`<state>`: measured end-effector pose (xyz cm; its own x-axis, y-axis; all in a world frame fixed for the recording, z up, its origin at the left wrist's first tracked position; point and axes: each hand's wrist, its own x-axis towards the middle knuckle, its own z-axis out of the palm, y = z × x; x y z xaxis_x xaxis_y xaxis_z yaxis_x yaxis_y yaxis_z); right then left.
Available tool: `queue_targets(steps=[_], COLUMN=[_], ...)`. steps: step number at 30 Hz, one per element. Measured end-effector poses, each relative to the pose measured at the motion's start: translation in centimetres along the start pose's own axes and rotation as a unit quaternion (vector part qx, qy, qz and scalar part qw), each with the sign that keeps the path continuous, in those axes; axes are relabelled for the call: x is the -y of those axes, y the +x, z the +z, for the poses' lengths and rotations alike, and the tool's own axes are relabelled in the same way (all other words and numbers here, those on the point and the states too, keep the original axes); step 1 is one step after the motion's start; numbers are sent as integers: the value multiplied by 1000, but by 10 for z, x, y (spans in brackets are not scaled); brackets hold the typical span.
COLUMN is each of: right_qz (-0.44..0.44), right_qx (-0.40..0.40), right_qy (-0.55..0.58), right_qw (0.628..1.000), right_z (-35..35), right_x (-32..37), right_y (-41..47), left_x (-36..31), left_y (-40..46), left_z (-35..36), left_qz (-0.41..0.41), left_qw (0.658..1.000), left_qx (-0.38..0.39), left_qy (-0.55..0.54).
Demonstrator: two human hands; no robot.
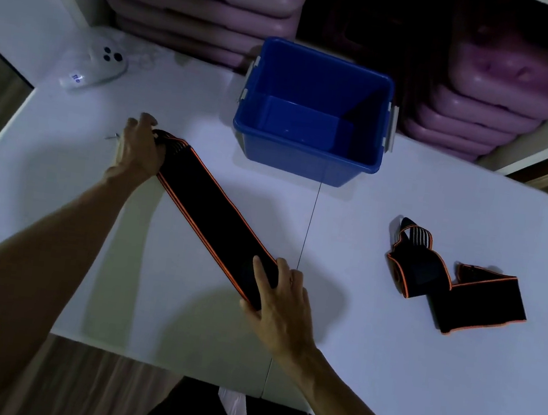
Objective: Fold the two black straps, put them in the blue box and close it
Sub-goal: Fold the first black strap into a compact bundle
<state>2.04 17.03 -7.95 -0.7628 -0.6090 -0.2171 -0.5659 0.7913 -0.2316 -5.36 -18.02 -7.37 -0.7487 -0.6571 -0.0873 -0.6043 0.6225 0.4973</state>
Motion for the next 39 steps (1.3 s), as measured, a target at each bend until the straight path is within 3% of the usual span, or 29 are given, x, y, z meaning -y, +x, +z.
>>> queue_targets(steps=[5, 8, 12, 16, 21, 24, 26, 28, 33, 39], right_qz=[-4, -7, -18, -21, -34, -49, -76, -100, -178, -244], right_qx=[-8, -11, -15, -26, -24, 11, 58, 94, 144, 183], right_qy=[-2, -6, -6, 0, 51, 151, 226, 263, 193, 143], right_qw=[1000, 1000, 1000, 999, 998, 987, 970, 955, 954, 942], right_z=[1, 1, 2, 3, 2, -7, -14, -20, -30, -33], right_x=[1, 1, -1, -1, -6, -23, -41, -58, -78, -69], right_y=[-1, -2, -1, 0, -6, -10, -7, 1, 23, 34], left_x=[-17, -14, 12, 20, 1, -20, -23, -18, -2, 2], left_y=[-56, -93, -94, -85, -98, -146, -187, -220, -259, -274], left_z=[11, 43, 57, 48, 47, 50, 52, 51, 49, 52], left_qz=[99, 177, 117, 141, 93, 199, 288, 313, 302, 232], left_qw=[984, 978, 984, 978, 986, 976, 955, 945, 938, 955], left_qx=[-133, -31, 67, 74, 53, 1, 21, 54, 131, 140], left_qy=[66, 107, 112, 133, 125, 86, 75, 72, 112, 124])
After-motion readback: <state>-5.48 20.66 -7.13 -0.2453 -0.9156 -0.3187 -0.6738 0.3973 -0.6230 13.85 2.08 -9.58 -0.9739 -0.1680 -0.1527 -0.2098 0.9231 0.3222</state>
